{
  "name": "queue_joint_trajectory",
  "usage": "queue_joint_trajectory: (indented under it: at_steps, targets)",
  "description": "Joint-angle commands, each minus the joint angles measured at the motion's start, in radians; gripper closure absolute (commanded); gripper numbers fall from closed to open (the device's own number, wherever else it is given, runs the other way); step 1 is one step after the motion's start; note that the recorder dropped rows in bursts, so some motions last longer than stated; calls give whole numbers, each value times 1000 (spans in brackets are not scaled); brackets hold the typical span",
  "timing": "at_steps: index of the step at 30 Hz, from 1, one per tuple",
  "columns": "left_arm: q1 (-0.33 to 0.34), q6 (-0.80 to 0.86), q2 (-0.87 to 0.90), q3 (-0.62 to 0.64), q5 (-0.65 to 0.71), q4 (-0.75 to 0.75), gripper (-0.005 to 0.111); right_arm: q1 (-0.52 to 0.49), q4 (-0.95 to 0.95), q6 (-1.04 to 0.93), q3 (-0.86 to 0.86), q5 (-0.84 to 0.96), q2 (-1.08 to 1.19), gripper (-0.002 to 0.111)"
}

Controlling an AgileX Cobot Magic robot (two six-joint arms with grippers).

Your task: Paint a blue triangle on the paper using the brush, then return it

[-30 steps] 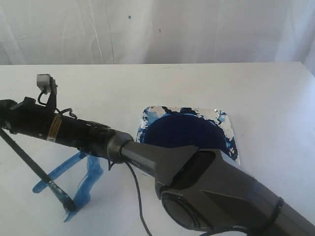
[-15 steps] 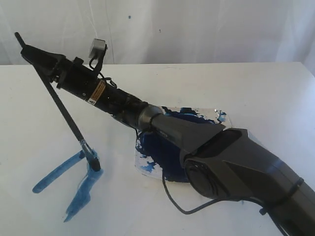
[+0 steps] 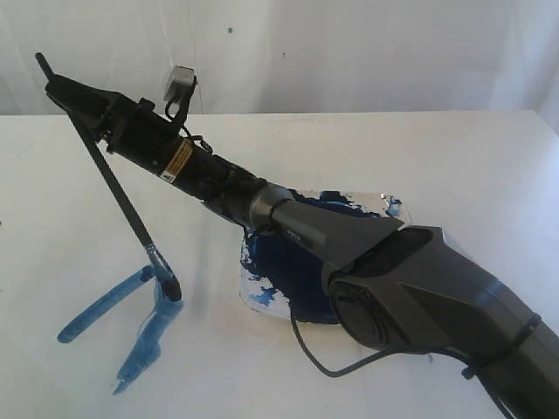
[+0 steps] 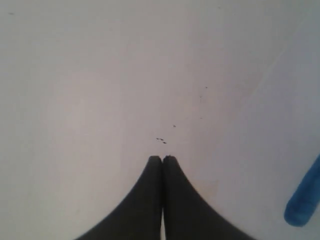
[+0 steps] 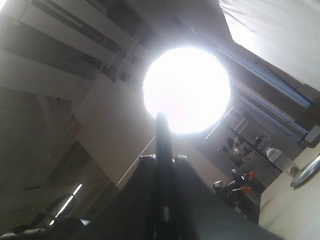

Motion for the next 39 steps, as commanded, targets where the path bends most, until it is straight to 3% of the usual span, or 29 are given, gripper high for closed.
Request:
queue_joint_trajectory:
  at_steps: [1, 12, 27, 33, 39]
  targets:
    - [4, 135, 52, 7, 66, -128, 107, 21, 17, -6, -16, 35, -23, 108]
    - [4, 152, 65, 7, 184, -136, 107, 80, 275, -54, -24, 105, -19, 108]
    - [4, 151, 65, 7, 181, -156, 107, 87, 388, -44, -24, 31, -19, 108]
    - [4, 154, 65, 12, 247, -224, 107, 83, 434, -26, -24, 2, -19, 108]
    - [4, 151, 3, 126, 129, -239, 107, 69, 469, -19, -24, -16, -19, 108]
